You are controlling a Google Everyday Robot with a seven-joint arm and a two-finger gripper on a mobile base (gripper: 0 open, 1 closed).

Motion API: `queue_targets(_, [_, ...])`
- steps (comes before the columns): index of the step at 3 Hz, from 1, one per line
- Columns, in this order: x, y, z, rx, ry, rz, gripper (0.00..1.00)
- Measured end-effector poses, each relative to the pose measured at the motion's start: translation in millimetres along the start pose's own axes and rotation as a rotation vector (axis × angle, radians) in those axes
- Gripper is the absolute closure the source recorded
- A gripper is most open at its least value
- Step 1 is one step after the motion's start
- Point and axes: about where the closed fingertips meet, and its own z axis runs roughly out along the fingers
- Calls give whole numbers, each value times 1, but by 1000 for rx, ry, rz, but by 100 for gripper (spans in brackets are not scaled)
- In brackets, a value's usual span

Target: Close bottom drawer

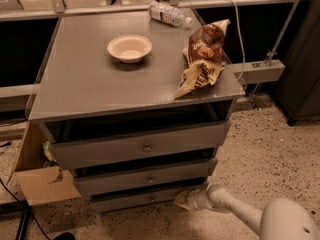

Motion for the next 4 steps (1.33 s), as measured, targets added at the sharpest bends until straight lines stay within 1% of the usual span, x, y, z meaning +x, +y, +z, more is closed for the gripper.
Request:
queue_targets(1, [0, 25, -27, -53, -4, 84, 100])
queue_targets(2, [0, 58, -48, -83, -11, 149, 100])
queue_targets(3, [-7, 80, -68, -144, -21, 208, 100])
queue_targets(4, [-10, 86, -71, -166, -25, 220, 86])
